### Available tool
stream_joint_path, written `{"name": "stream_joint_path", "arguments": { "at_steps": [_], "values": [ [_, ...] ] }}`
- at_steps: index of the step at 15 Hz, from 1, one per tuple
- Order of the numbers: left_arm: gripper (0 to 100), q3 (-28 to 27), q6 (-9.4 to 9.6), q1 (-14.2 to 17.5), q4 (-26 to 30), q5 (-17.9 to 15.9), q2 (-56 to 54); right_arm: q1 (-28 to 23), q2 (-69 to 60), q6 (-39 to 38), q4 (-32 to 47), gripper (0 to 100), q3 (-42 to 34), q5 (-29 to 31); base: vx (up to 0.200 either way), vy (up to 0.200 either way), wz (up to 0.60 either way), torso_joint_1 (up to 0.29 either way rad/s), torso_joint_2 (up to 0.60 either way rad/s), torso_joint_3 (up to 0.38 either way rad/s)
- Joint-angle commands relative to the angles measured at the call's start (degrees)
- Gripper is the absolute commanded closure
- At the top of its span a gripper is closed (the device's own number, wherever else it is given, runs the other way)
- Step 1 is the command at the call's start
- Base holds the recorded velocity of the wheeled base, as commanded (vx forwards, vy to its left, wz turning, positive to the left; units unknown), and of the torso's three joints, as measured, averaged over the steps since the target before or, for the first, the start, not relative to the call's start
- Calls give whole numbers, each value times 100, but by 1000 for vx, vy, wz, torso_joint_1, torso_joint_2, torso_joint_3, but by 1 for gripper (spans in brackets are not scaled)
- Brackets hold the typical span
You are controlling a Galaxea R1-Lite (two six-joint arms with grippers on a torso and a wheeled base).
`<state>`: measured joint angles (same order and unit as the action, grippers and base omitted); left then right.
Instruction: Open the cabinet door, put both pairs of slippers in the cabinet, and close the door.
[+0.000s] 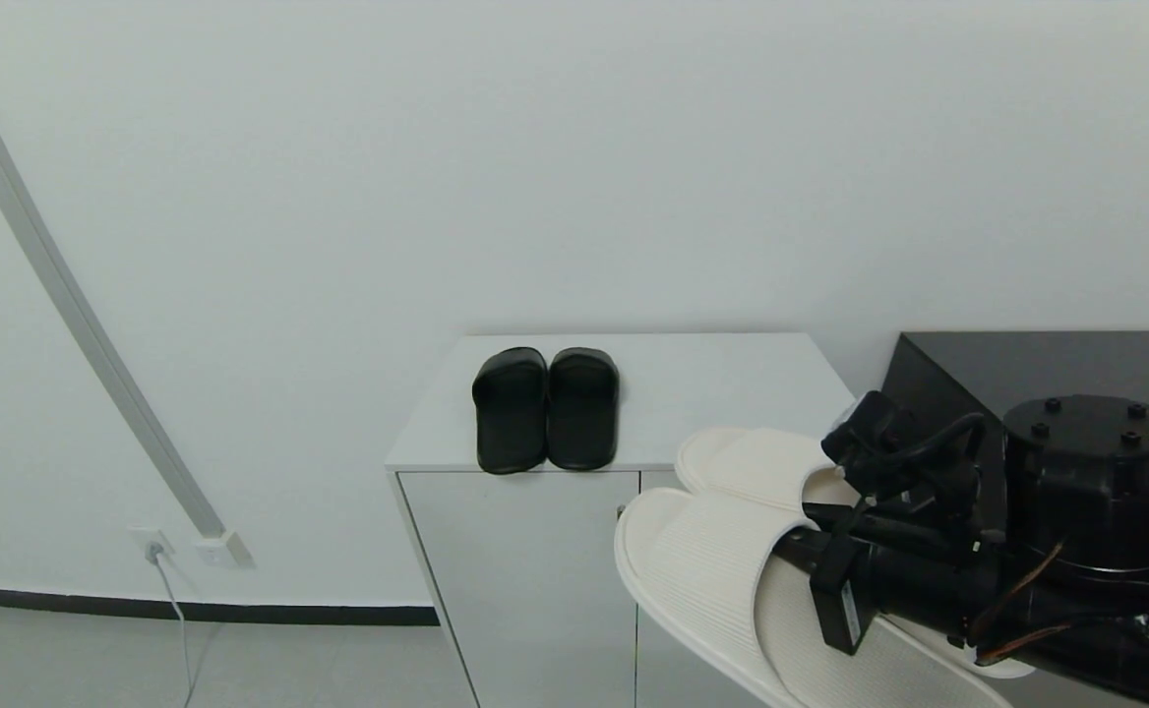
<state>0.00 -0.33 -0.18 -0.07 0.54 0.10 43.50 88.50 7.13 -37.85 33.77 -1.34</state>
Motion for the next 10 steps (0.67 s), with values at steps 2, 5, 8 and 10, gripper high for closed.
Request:
{"name": "stream_joint_path", "arguments": {
  "at_steps": [2, 5, 8, 10],
  "values": [
    [100, 0, 7, 1, -1, -1, -1, 1, 35, -1, -3, 100, -2, 2, 0, 0, 0, -156, 373, 205],
    [100, 0, -2, 1, -1, -18, 8, 10, 44, 8, -3, 100, 7, 2, 0, 0, 0, -199, 465, 264],
    [0, 0, -2, 1, -1, -18, -1, 10, 35, 8, -3, 100, -11, 29, 0, 0, 0, -228, 557, 321],
    [0, 0, -2, 1, -1, -18, 8, 10, 27, 8, -3, 100, -46, 29, 0, 0, 0, -225, 540, 322]
  ]
}}
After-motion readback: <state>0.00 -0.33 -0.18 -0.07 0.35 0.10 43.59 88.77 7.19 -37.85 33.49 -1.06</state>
